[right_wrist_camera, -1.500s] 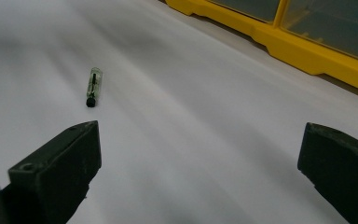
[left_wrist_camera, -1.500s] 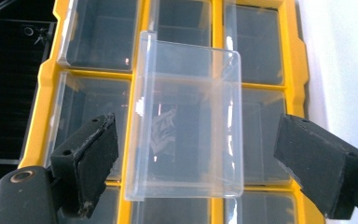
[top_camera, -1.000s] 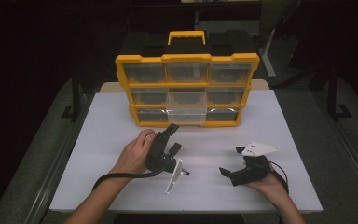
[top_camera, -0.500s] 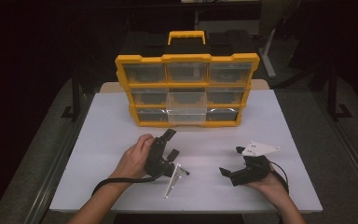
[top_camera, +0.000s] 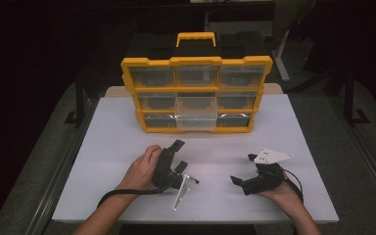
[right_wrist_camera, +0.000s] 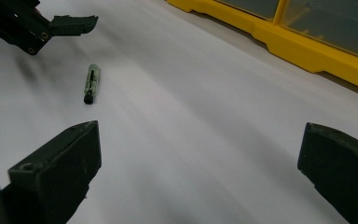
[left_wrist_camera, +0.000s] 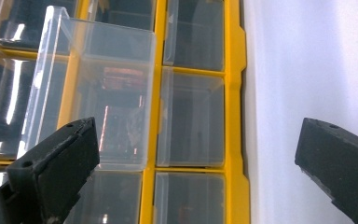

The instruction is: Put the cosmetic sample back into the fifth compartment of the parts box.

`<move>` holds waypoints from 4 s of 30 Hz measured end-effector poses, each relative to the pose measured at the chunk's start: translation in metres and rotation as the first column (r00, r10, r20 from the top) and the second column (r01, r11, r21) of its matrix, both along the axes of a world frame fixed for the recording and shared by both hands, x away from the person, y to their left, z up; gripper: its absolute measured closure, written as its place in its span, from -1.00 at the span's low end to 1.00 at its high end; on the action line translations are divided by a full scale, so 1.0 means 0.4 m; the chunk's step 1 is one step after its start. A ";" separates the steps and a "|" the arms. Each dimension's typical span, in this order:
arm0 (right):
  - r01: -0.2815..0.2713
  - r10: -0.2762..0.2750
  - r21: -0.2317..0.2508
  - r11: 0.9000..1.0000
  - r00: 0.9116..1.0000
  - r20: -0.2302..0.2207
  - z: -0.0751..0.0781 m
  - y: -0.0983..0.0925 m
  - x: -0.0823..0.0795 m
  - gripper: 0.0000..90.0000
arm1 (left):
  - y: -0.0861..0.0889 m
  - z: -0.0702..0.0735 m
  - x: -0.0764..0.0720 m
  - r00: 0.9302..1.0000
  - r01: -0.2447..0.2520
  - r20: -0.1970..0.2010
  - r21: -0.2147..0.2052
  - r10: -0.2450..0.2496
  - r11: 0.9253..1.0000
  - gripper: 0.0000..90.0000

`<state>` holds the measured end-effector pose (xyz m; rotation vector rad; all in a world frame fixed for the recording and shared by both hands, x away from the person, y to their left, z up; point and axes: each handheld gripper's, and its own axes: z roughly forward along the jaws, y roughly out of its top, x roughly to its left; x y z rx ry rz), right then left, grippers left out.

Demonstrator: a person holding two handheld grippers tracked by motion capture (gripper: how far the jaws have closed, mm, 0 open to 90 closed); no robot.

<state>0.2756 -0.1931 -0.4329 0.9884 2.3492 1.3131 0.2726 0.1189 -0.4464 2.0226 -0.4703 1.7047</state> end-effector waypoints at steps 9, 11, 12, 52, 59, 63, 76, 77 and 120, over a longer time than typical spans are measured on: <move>0.000 0.000 0.000 1.000 1.000 -0.001 -0.001 0.000 0.001 -1.00 | 0.000 0.000 0.002 1.000 0.000 -0.016 -0.019 -0.001 1.000 -1.00; 0.000 0.000 0.000 1.000 1.000 -0.001 -0.001 0.000 0.001 -1.00 | 0.001 0.000 0.003 1.000 -0.002 -0.023 -0.020 0.002 1.000 -1.00; -0.001 0.001 -0.001 1.000 1.000 0.000 -0.001 0.000 0.001 -1.00 | 0.001 0.001 0.003 1.000 -0.007 -0.028 -0.020 0.006 1.000 -1.00; -0.006 0.006 -0.007 1.000 1.000 0.001 -0.001 -0.001 0.000 -1.00 | 0.016 0.008 0.032 0.944 -0.089 -0.330 -0.225 0.010 0.970 -1.00; -0.005 0.005 -0.007 1.000 1.000 0.004 -0.002 -0.002 0.001 -1.00 | 0.019 0.009 0.035 0.926 -0.108 -0.377 -0.259 0.002 0.960 -1.00; -0.004 0.004 -0.007 1.000 1.000 0.006 -0.001 -0.002 0.001 -1.00 | 0.023 0.014 0.038 0.917 -0.123 -0.399 -0.277 0.002 0.953 -1.00; -0.004 0.004 -0.006 1.000 1.000 0.006 -0.001 -0.003 0.000 -1.00 | 0.032 0.027 0.046 0.862 -0.166 -0.504 -0.374 -0.050 0.913 -1.00; -0.003 0.003 -0.005 1.000 1.000 0.005 0.000 -0.003 0.000 -1.00 | 0.033 0.026 0.047 0.858 -0.168 -0.511 -0.380 -0.055 0.909 -1.00; 0.004 -0.004 -0.002 1.000 1.000 0.001 0.000 -0.004 0.000 -1.00 | 0.081 0.054 0.097 0.563 -0.388 -0.778 -0.546 -0.278 0.743 -1.00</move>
